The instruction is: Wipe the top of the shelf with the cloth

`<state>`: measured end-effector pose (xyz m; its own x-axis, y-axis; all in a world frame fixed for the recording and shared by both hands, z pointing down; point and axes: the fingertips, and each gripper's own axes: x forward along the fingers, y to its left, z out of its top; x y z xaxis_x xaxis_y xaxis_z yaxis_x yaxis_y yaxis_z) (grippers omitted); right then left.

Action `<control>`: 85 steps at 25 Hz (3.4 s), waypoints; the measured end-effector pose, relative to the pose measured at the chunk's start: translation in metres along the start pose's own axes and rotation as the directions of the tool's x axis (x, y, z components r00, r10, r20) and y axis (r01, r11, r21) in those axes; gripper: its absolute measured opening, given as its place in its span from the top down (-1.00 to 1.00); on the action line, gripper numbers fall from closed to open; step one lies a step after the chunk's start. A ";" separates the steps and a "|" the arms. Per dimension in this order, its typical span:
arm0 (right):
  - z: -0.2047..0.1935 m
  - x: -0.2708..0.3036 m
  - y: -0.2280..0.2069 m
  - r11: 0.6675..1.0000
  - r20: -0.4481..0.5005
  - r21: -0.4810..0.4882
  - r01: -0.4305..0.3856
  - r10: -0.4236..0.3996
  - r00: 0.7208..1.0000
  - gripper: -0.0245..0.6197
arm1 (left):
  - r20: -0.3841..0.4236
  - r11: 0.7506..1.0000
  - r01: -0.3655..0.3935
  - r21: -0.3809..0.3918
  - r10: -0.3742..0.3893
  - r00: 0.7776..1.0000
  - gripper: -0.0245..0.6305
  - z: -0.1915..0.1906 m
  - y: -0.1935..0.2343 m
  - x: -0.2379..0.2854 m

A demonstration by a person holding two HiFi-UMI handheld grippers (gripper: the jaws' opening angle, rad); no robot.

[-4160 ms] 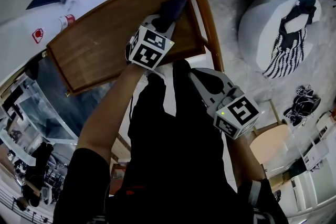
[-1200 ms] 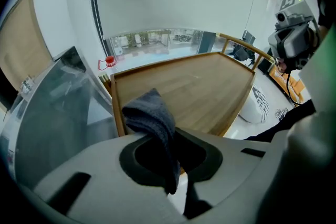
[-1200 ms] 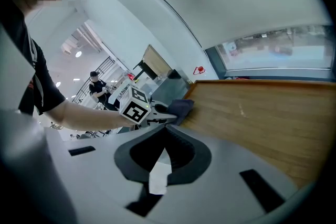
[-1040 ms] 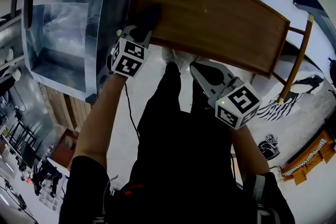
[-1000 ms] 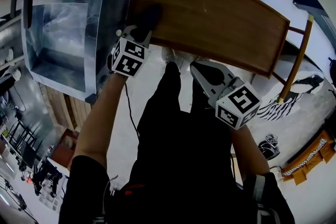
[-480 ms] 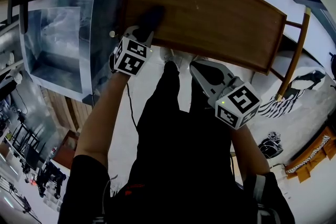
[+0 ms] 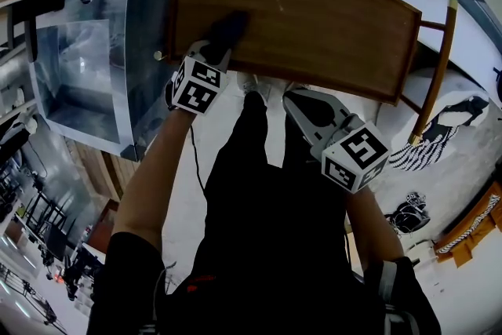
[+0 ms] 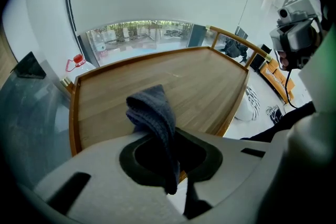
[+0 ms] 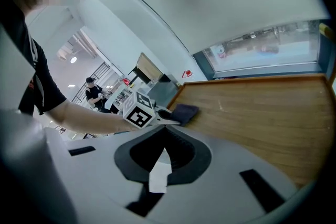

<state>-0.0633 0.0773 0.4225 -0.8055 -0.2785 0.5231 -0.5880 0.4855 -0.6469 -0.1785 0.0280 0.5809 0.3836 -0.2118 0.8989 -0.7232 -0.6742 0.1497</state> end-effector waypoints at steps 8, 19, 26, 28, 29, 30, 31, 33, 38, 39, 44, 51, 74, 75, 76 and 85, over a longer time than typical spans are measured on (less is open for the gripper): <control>-0.002 -0.014 -0.011 1.000 0.019 0.018 0.013 -0.013 1.000 0.91 | 0.005 0.999 0.034 0.024 -0.034 0.999 0.76 0.015 -0.019 0.011; -0.007 -0.037 -0.029 0.998 0.049 0.050 0.042 -0.045 0.998 0.91 | 0.010 0.993 0.086 0.080 -0.087 0.996 0.76 0.040 -0.056 0.029; -0.010 -0.055 -0.040 0.996 0.069 0.064 0.059 -0.064 0.996 0.91 | 0.011 0.987 0.122 0.106 -0.124 0.992 0.76 0.056 -0.083 0.041; -0.010 -0.061 -0.043 0.995 0.076 0.068 0.066 -0.071 0.995 0.91 | 0.011 0.985 0.132 0.114 -0.134 0.991 0.76 0.061 -0.091 0.044; -0.011 -0.064 -0.045 0.995 0.079 0.070 0.070 -0.075 0.994 0.91 | 0.010 0.983 0.137 0.119 -0.139 0.990 0.76 0.063 -0.095 0.045; -0.012 -0.067 -0.047 0.995 0.082 0.073 0.073 -0.079 0.994 0.91 | 0.009 0.982 0.141 0.124 -0.144 0.990 0.76 0.066 -0.099 0.047; -0.012 -0.070 -0.049 0.994 0.084 0.076 0.076 -0.082 0.993 0.91 | 0.008 0.981 0.146 0.130 -0.148 0.989 0.76 0.068 -0.103 0.049; -0.014 -0.076 -0.052 0.993 0.091 0.082 0.082 -0.089 0.992 0.91 | 0.006 0.978 0.155 0.140 -0.157 0.988 0.76 0.073 -0.111 0.052; -0.016 -0.092 -0.062 0.991 0.109 0.095 0.094 -0.104 0.989 0.91 | 0.002 0.970 0.184 0.157 -0.186 0.982 0.76 0.085 -0.133 0.061; -0.017 -0.095 -0.063 0.990 0.112 0.099 0.097 -0.108 0.988 0.91 | 0.001 0.969 0.190 0.161 -0.192 0.981 0.76 0.087 -0.137 0.063; -0.021 -0.111 -0.073 0.987 0.127 0.113 0.111 -0.125 0.984 0.91 | -0.005 0.962 0.216 0.170 -0.218 0.976 0.76 0.099 -0.158 0.071; -0.023 -0.132 -0.086 0.983 0.150 0.130 0.126 -0.145 0.978 0.91 | -0.002 0.953 0.253 0.169 -0.256 0.967 0.76 0.118 -0.185 0.082; -0.024 -0.208 -0.134 0.962 0.222 0.190 0.198 -0.239 0.945 0.91 | -0.052 0.886 0.382 0.264 -0.382 0.923 0.76 0.170 -0.294 0.120; -0.023 -0.211 -0.134 0.961 0.224 0.190 0.200 -0.241 0.944 0.91 | -0.056 0.882 0.387 0.269 -0.387 0.921 0.76 0.171 -0.299 0.120; -0.023 -0.213 -0.135 0.961 0.225 0.190 0.201 -0.242 0.944 0.91 | -0.060 0.879 0.391 0.274 -0.391 0.919 0.76 0.172 -0.303 0.121; -0.019 -0.225 -0.137 0.960 0.224 0.181 0.215 -0.253 0.941 0.91 | -0.077 0.852 0.435 0.292 -0.433 0.898 0.76 0.177 -0.336 0.123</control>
<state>0.2004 0.0891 0.4038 -0.6259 -0.5707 0.5316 -0.7508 0.2565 -0.6086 0.2133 0.1031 0.5685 0.6132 0.1562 0.7744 -0.2811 -0.8729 0.3987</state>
